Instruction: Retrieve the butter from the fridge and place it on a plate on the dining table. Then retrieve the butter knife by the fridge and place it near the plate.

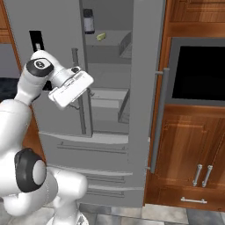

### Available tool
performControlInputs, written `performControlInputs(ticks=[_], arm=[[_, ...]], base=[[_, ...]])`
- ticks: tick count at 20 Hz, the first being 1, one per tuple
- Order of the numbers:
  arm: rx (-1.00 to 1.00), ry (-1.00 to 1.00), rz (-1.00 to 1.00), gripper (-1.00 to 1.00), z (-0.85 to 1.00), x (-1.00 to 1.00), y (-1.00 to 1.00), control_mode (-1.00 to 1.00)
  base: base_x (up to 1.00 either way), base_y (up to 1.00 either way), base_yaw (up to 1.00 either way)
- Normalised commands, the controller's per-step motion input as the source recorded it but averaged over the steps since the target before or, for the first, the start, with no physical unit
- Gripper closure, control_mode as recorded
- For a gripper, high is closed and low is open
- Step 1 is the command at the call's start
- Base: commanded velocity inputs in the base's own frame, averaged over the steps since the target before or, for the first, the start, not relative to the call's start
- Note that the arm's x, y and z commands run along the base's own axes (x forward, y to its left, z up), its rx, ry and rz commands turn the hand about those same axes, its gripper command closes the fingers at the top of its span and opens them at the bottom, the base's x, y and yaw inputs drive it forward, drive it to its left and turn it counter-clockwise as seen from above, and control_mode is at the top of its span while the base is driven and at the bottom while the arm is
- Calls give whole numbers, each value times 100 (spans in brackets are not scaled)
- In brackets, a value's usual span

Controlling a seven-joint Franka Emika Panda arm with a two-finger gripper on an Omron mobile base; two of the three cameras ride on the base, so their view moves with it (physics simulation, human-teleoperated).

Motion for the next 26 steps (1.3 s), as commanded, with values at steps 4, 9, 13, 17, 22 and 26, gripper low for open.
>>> performControlInputs(ticks=[4, 9, 13, 17, 22, 26], arm=[[25, -81, -25, -100, -12, 52, 87, -100], [40, -98, -40, -100, -7, 13, 27, -100], [53, -100, -35, -100, 0, 0, 0, -100], [58, -95, -17, -100, 0, 0, 28, -100], [42, -75, -5, -100, 0, 0, 30, -100], [2, -9, -4, -100, 0, 0, 6, -100]], base=[[0, 0, 0], [0, 0, 0], [0, 0, 0], [0, 0, 0], [0, 0, 0], [0, 0, 0]])
